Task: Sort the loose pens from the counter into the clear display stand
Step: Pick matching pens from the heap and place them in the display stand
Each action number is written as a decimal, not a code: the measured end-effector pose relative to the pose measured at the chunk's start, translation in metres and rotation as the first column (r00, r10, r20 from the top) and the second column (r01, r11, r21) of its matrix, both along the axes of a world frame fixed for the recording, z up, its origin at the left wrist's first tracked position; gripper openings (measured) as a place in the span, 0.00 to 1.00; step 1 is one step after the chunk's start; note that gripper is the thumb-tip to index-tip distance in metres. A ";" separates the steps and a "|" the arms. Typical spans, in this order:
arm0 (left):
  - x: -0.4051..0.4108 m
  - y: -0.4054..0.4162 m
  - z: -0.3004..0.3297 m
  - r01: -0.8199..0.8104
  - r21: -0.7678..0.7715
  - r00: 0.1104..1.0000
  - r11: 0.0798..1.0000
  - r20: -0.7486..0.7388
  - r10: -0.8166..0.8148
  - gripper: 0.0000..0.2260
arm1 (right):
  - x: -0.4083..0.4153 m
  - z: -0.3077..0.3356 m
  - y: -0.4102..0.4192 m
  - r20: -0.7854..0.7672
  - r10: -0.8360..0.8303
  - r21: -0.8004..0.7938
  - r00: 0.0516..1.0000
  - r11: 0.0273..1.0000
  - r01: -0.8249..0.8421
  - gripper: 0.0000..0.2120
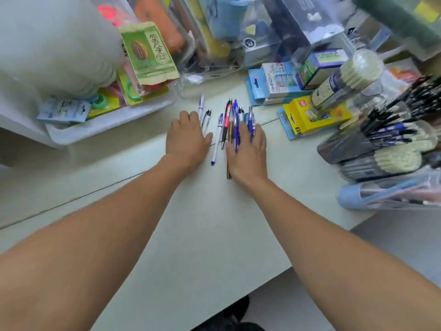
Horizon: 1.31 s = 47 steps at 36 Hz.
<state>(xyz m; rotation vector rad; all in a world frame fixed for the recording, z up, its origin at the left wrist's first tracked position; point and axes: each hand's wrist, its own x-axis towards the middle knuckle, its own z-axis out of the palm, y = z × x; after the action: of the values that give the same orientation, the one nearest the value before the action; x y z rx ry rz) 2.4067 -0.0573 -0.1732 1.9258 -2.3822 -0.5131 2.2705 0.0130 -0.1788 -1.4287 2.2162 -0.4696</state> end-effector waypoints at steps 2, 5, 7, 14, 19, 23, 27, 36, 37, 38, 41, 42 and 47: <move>0.003 0.023 0.000 -0.059 0.024 0.991 0.998 -0.118 0.061 0.15 | 0.019 -0.003 0.010 0.006 0.117 -0.014 0.993 0.993 -0.116 0.30; 0.010 0.051 0.004 -0.144 0.068 0.964 0.987 -0.217 0.156 0.10 | 0.045 -0.002 0.023 0.053 0.204 -0.019 0.978 0.979 -0.203 0.29; 0.017 0.064 0.008 -0.201 0.128 0.929 0.971 -0.288 0.231 0.09 | 0.057 0.003 0.028 0.151 0.211 -0.028 0.966 0.977 -0.210 0.28; 0.034 0.083 0.010 -0.346 0.262 0.850 0.901 -0.319 0.419 0.17 | 0.055 0.019 0.033 0.367 0.153 -0.009 0.918 0.987 -0.161 0.31; 0.022 0.072 0.025 -0.429 0.320 0.824 0.844 -0.244 0.512 0.23 | 0.024 0.034 0.045 0.359 -0.029 -0.001 0.933 0.999 0.032 0.28; 0.008 0.058 0.037 -0.439 0.373 0.844 0.817 -0.142 0.518 0.16 | 0.002 0.034 0.059 0.305 0.032 -0.016 0.952 0.999 -0.028 0.23; 0.011 0.056 0.047 -0.343 0.376 0.935 0.861 0.051 0.350 0.13 | -0.008 0.040 0.064 0.299 0.035 -0.012 0.954 0.999 -0.032 0.20; 0.059 0.108 0.038 -0.479 0.362 0.876 0.800 0.133 0.464 0.12 | 0.005 0.032 0.080 0.330 0.123 -0.013 0.936 0.992 -0.126 0.17; 0.064 0.113 0.041 -0.492 0.383 0.865 0.782 0.115 0.488 0.12 | 0.006 0.032 0.080 0.319 0.123 -0.032 0.940 0.992 -0.119 0.17; 0.069 0.119 0.043 -0.507 0.420 0.846 0.753 0.074 0.528 0.13 | 0.007 0.032 0.080 0.306 0.118 -0.051 0.945 0.993 -0.108 0.16; 0.079 0.138 0.055 -0.458 0.677 0.638 0.575 -0.200 0.744 0.09 | 0.012 0.036 0.081 0.270 0.127 -0.120 0.954 0.988 -0.098 0.14; 0.081 0.144 0.061 -0.398 0.762 0.535 0.512 -0.261 0.804 0.07 | 0.014 0.039 0.081 0.269 0.131 -0.142 0.954 0.985 -0.095 0.14; 0.094 0.177 0.092 -0.105 0.909 0.185 0.404 -0.381 0.906 0.09 | 0.041 0.070 0.081 0.384 0.124 -0.216 0.915 0.976 -0.042 0.10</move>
<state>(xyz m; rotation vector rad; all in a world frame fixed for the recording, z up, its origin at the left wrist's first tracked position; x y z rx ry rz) 2.5011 0.1202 -0.0816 1.7257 -0.5468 -1.9860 2.3111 0.0942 -0.1084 -1.3756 1.8160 -0.8932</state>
